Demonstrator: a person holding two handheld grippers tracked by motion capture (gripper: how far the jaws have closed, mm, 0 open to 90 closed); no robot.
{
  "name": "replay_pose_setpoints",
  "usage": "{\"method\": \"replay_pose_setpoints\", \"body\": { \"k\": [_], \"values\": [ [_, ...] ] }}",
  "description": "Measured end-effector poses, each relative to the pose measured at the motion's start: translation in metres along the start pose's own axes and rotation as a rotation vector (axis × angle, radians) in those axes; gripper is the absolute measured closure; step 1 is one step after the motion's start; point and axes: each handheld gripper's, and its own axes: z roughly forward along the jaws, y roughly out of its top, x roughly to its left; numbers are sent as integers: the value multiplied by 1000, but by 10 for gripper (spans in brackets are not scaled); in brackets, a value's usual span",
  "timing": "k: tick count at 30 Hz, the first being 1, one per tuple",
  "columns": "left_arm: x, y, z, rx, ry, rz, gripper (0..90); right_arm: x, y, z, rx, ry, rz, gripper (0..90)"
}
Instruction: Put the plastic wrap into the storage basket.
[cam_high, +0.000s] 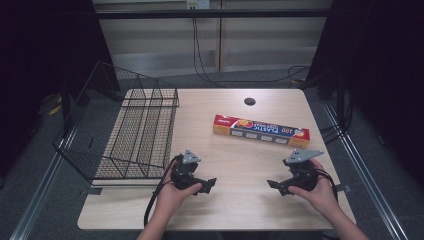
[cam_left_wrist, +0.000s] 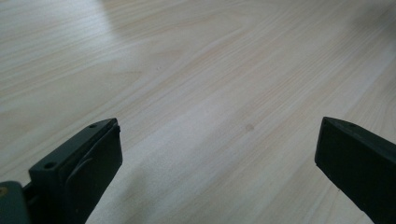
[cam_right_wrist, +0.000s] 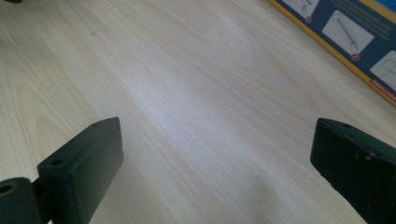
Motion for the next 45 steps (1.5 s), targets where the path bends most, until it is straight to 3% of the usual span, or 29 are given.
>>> {"method": "replay_pose_setpoints", "body": {
  "k": [1,6,10,19,20,24,27,36,45],
  "values": [
    [-1,0,0,-4,-6,-8,8,1,0,1,4,18,-7,31],
    [1,-2,1,-15,-10,-21,8,5,3,4,24,23,-56,39],
    [2,-1,1,6,-15,-8,8,5,9,7,27,35,-48,43],
    [2,0,3,-11,-42,-16,9,4,30,19,57,8,-66,55],
    [1,1,5,-11,-40,-19,9,2,35,23,70,-10,-73,55],
    [2,1,5,19,-43,1,9,-6,47,29,79,1,-84,58],
    [1,1,5,1,-49,-14,11,-15,55,33,92,-8,-93,59],
    [1,0,7,13,-50,-5,14,-41,74,43,125,-41,-112,52],
    [1,0,6,31,-52,3,16,-46,85,56,138,-85,-142,65]
  ]
}}
